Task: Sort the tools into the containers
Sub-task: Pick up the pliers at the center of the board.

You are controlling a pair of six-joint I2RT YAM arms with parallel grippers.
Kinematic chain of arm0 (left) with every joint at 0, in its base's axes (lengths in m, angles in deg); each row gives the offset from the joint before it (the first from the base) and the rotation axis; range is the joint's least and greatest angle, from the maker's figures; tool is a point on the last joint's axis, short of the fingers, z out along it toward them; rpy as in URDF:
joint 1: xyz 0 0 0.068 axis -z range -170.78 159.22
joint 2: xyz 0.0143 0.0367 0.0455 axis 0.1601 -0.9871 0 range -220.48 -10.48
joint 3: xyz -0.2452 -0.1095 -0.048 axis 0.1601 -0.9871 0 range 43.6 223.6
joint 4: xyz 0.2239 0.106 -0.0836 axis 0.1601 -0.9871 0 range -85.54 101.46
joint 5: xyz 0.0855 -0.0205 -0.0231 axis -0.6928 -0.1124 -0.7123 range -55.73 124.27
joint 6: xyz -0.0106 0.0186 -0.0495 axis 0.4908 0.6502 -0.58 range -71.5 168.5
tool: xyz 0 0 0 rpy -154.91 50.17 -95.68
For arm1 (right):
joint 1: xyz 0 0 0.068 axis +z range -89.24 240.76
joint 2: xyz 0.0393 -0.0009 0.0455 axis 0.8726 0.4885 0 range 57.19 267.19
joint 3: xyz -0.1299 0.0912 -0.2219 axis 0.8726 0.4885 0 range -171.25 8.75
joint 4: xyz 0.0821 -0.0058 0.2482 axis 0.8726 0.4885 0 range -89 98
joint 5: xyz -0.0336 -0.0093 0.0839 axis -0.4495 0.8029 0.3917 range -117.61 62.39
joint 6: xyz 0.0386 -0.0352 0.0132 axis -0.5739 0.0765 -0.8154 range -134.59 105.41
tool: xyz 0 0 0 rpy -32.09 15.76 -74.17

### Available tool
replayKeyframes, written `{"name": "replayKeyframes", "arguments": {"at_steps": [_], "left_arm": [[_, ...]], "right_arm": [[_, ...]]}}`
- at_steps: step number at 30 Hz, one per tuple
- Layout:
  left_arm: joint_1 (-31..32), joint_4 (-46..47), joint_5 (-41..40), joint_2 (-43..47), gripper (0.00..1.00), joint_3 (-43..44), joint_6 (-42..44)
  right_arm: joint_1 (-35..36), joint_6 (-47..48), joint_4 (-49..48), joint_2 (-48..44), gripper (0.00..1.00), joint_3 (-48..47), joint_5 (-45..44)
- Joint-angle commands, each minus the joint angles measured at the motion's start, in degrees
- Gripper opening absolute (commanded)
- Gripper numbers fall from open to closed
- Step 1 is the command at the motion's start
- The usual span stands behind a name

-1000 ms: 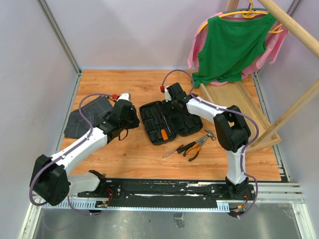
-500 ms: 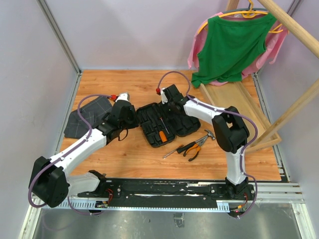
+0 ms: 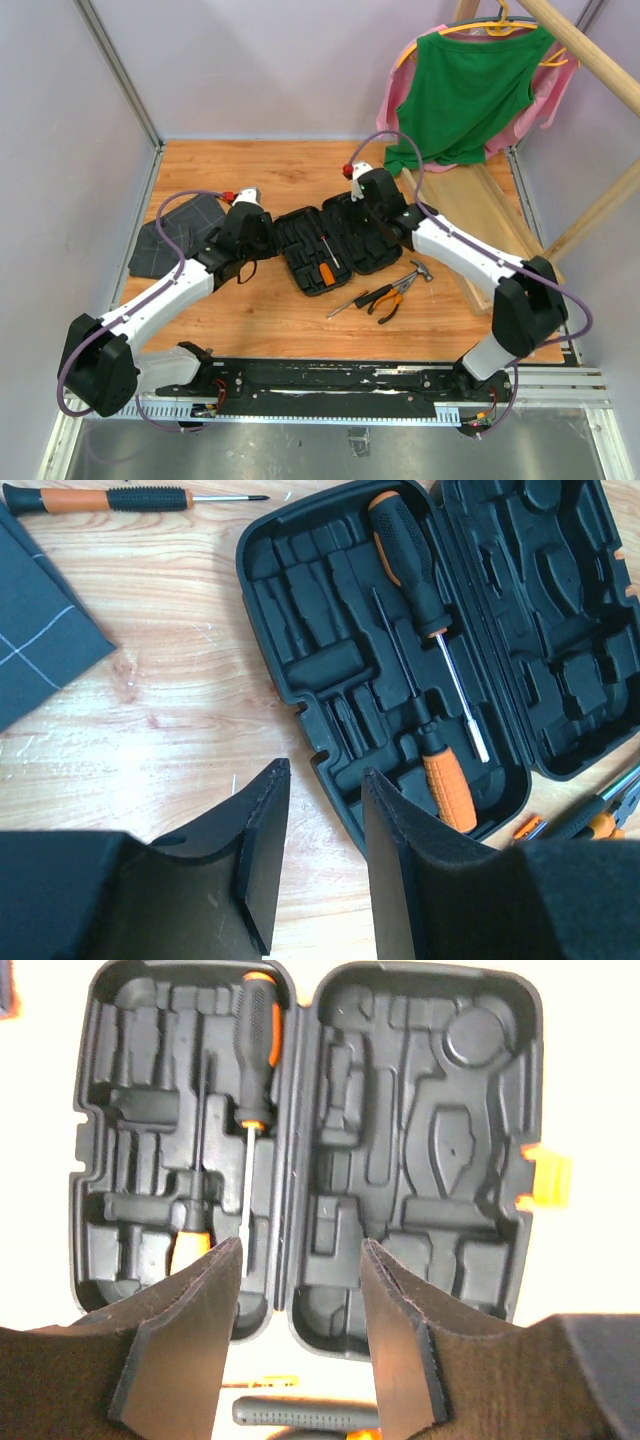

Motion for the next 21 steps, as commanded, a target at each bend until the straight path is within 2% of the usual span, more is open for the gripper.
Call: {"name": "replayKeyframes", "arguments": {"at_steps": [1,5,10,15,21], "left_arm": [[-0.1,1.8,0.9,-0.3,0.40,0.2,1.9],[0.7,2.1,1.1,-0.7,0.40,0.2,2.3],[4.8,3.3,0.0,-2.3,0.41,0.3,1.9],[9.5,5.2,-0.3,-5.5,0.41,1.3,1.7],[15.3,7.1,-0.8,-8.9,0.40,2.8,2.1]], "right_arm": [[-0.3,-6.4,-1.4,-6.2,0.52,8.5,-7.4],[-1.0,-10.5,-1.3,-13.2,0.53,15.7,-12.3],[-1.5,-18.2,1.2,-20.2,0.57,23.4,-17.6],[-1.5,-26.6,3.7,-24.9,0.57,30.1,-18.1],[-1.5,-34.6,9.4,-28.7,0.58,35.1,-24.4]]}}
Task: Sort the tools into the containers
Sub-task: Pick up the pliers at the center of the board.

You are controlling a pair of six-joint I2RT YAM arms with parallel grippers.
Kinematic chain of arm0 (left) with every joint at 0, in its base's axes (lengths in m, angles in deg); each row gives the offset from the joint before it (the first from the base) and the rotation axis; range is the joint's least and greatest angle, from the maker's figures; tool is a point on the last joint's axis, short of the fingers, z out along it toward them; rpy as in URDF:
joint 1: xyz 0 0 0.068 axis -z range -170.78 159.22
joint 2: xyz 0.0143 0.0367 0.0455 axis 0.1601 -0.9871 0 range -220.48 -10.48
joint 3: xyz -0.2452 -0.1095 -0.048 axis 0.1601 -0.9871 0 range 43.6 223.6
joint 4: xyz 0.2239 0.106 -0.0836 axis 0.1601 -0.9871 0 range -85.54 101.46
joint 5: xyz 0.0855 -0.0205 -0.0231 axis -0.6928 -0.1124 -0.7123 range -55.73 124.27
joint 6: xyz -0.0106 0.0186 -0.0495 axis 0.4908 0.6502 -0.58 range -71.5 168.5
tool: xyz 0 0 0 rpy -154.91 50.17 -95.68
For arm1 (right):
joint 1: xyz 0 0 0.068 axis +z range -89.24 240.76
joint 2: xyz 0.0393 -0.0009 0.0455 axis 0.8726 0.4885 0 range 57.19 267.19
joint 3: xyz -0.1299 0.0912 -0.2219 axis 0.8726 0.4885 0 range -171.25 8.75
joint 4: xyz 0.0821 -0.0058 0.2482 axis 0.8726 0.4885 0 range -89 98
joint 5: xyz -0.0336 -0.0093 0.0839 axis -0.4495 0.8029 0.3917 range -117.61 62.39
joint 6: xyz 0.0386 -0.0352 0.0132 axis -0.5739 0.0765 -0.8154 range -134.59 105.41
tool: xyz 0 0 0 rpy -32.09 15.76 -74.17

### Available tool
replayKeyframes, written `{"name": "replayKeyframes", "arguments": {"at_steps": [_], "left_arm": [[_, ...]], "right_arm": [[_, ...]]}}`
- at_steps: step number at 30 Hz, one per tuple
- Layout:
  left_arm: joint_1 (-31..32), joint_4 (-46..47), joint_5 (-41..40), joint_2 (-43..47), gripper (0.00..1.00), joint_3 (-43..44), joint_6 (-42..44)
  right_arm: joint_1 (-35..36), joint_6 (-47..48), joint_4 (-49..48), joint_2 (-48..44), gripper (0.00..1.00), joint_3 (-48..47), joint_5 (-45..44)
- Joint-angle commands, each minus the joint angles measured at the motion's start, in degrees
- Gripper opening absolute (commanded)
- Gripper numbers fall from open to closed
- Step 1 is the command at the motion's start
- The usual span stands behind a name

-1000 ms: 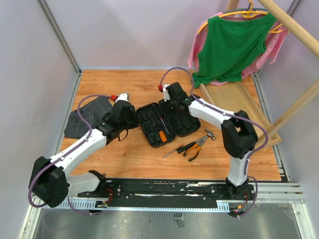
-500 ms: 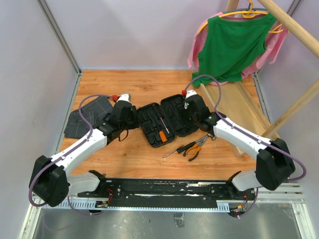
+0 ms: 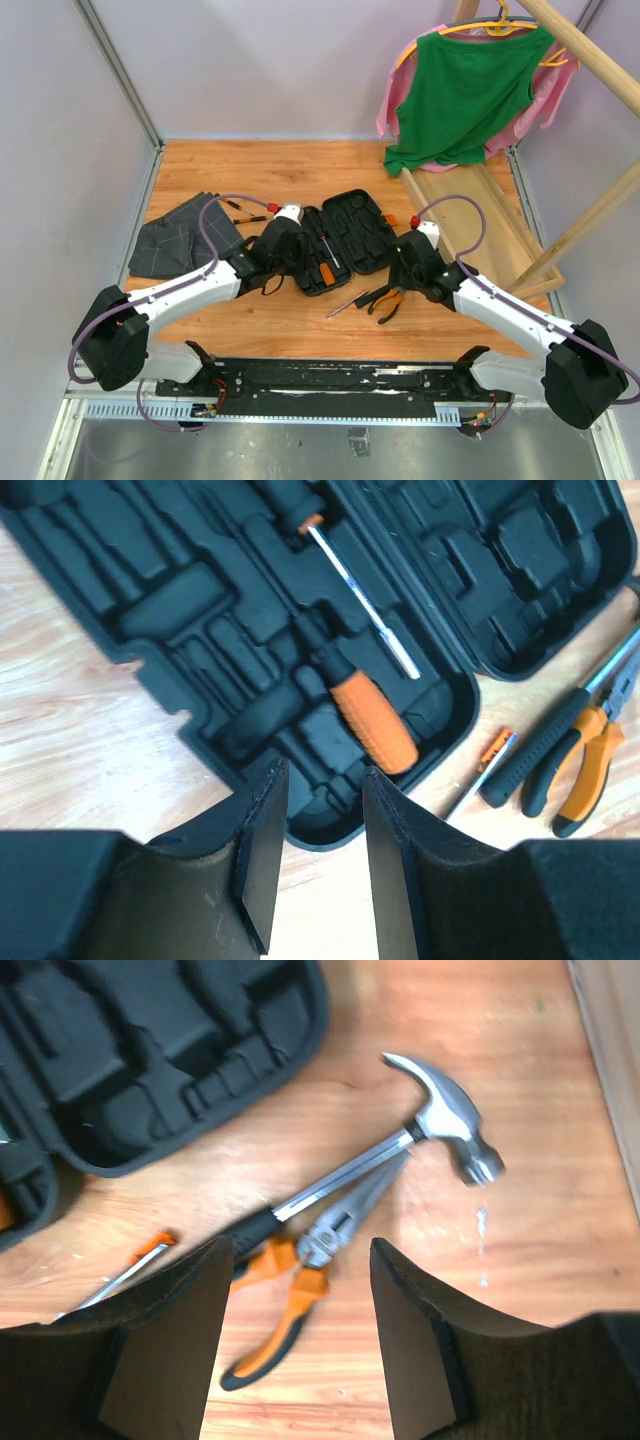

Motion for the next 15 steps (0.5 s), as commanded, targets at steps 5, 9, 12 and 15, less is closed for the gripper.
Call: {"name": "replayKeyframes", "arguments": {"at_steps": [5,9,12,15], "left_arm": [[6.1,4.1,-1.0,-4.1,0.40,3.0,0.7],[6.8,4.4,-1.1,-4.9,0.40,2.6,0.3],[6.9,4.3,-2.2,-4.6,0.39,2.3,0.0],[6.9,4.1,-3.9,-4.0,0.39,1.9,-0.4]], "right_arm": [[-0.8,-12.0,9.8,-3.1,0.59,3.3,-7.0],[-0.7,-13.9,9.8,-2.8,0.59,4.9,-2.7],[-0.5,-14.7,9.4,-2.4,0.59,5.9,0.1],[-0.3,-15.3,8.1,-2.3,0.59,6.9,2.3]]}}
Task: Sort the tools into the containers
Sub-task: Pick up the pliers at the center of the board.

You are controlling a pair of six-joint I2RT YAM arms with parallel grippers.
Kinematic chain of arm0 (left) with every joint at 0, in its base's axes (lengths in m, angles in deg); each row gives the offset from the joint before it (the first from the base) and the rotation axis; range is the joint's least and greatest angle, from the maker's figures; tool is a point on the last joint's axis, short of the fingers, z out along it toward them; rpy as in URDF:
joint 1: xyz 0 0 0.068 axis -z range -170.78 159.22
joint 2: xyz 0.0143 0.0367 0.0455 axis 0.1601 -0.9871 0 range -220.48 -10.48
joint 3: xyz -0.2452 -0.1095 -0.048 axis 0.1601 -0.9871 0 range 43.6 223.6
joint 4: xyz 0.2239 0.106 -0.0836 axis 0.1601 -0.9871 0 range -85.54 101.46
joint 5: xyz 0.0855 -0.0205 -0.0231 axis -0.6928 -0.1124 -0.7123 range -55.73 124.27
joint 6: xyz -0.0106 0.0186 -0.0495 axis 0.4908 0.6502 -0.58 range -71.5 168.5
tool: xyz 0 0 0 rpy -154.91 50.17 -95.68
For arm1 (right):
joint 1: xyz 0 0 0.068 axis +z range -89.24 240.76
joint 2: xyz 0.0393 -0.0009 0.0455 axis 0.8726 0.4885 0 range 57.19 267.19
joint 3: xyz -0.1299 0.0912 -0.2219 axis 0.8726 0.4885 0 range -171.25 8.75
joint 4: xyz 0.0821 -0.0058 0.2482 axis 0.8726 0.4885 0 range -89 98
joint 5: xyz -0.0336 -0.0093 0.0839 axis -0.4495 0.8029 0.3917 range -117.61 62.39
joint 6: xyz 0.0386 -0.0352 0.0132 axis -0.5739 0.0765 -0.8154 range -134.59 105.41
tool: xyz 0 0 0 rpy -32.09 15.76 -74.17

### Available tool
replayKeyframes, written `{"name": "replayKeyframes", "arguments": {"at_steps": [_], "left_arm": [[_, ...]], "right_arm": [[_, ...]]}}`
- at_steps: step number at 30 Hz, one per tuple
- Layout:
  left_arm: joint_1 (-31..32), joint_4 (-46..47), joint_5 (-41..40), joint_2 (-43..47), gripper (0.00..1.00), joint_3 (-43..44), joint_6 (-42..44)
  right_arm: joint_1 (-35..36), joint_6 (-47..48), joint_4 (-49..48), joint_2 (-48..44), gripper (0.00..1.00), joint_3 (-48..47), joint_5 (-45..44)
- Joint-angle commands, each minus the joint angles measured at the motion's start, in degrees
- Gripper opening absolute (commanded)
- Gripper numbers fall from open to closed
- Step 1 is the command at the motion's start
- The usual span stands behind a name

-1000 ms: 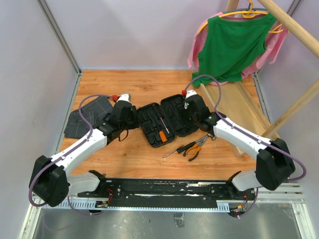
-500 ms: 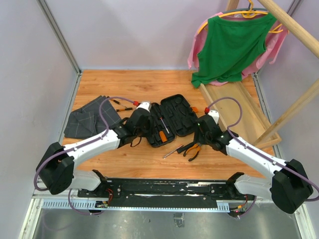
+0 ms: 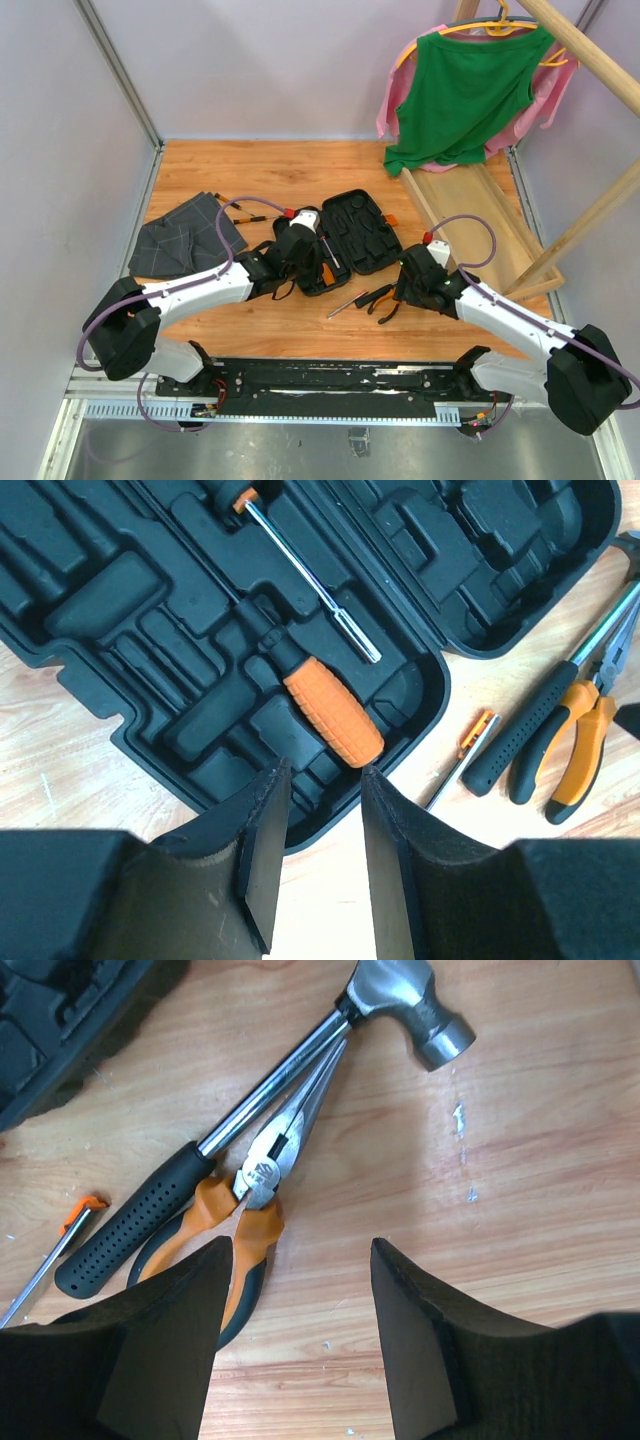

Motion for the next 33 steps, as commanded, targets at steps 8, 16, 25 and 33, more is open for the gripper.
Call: {"name": "replayKeyframes", "arguments": {"at_steps": [8,16,25,33], "left_arm": [[0.3,-0.6,-10.5,3.4,0.40,0.9,-2.9],[-3.3,-2.1,-12.9,7.8,0.42,-0.1,-4.8],[-7.5,-1.9,-11.8,10.8,0.43,-2.0,-4.8],[-7.6,-1.4,-11.1,10.3,0.43,-2.5,-5.0]], "right_arm": [[0.5,-3.6,-0.7,2.0,0.58,2.2,4.8],[0.5,-3.6,-2.5,4.6,0.58,2.3,4.6],[0.5,-2.2,-3.4,8.4,0.53,1.1,3.6],[0.5,-1.1,-1.7,11.2,0.41,0.4,1.9]]}}
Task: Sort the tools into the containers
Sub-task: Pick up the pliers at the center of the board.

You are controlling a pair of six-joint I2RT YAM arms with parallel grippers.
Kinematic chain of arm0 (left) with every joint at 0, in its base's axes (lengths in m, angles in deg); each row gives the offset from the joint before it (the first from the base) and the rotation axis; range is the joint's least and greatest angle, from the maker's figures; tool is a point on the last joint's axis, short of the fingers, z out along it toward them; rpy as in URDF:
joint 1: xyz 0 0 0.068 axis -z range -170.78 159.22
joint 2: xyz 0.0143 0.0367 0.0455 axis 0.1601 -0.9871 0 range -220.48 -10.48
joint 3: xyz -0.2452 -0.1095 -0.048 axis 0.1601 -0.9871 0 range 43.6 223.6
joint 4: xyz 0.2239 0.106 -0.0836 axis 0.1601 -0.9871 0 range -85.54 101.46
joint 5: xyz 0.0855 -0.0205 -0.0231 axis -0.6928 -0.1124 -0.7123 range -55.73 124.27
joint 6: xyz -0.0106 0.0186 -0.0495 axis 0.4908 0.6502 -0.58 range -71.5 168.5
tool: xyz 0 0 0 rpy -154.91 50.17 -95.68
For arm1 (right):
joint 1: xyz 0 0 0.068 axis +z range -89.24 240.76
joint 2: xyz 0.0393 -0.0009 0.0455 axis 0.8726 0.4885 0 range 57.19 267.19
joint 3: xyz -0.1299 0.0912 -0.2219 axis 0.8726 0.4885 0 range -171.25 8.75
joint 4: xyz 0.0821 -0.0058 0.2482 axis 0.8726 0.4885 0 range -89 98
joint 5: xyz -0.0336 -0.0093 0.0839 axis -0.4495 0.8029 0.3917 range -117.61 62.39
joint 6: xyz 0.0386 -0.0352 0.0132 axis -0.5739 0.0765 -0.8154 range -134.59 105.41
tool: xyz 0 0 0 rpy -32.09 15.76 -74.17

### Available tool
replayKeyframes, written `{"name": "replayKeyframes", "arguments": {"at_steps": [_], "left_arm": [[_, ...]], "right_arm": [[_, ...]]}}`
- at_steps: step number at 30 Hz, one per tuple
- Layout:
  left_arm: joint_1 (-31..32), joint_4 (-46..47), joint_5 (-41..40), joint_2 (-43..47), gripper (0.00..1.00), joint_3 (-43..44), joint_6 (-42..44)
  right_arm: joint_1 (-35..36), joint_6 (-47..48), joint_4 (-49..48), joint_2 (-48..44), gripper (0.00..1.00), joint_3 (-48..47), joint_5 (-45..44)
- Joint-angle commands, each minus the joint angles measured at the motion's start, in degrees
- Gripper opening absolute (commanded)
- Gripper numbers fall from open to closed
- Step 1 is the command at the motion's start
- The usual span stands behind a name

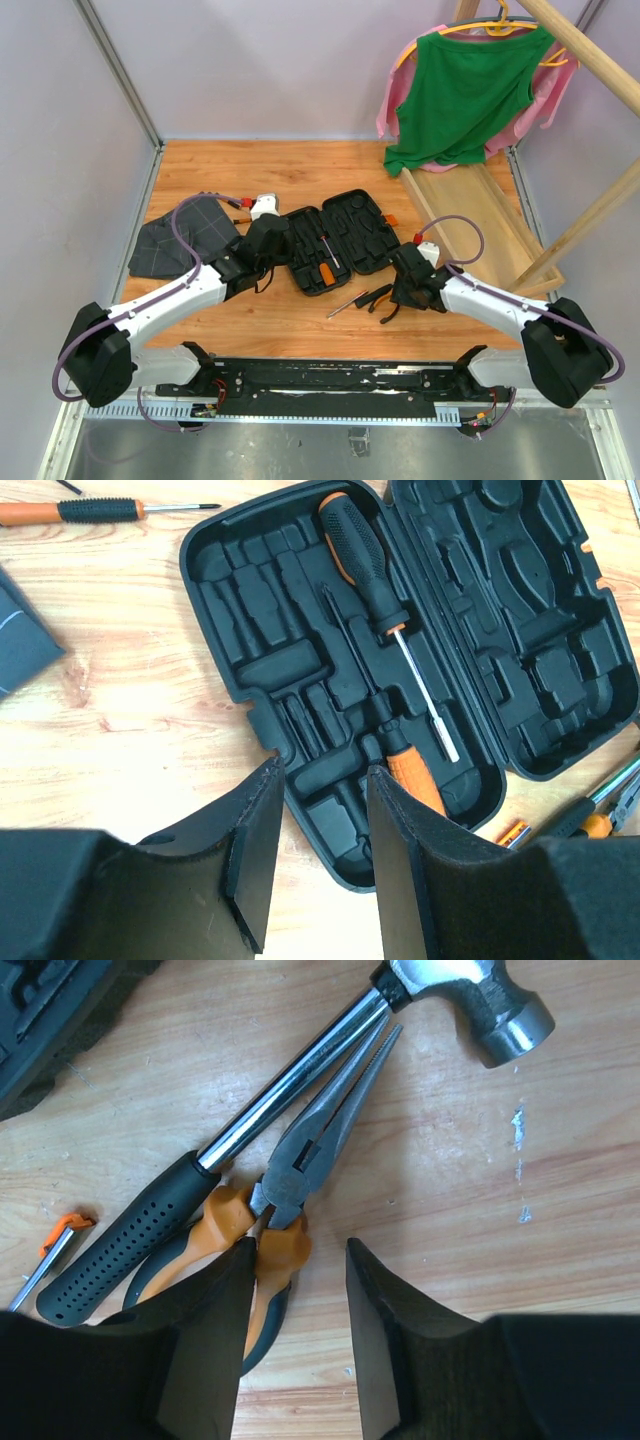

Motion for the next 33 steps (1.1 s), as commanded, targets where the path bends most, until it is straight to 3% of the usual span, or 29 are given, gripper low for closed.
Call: {"name": "replayKeyframes", "arguments": {"at_steps": [1,17,26,33], "left_arm": [[-0.3,1.2,-0.1,0.1,0.43,-0.6,-0.6],[-0.5,2.0,0.4,-0.6,0.43,-0.2,-0.7],[-0.6,2.0,0.2,-0.1,0.43,-0.4,-1.2],[-0.7,2.4,0.1,0.5,0.43,-0.6,-1.3]], "right_arm": [[0.5,0.3,2.8,2.2,0.39,0.9,-2.0],[0.5,-4.4,5.6,-8.5,0.12,5.6,-5.7],[0.5,-6.2,6.5,-14.6,0.02,7.7,-6.6],[0.4,-5.6,6.4,-19.7,0.01,8.8,-6.4]]}}
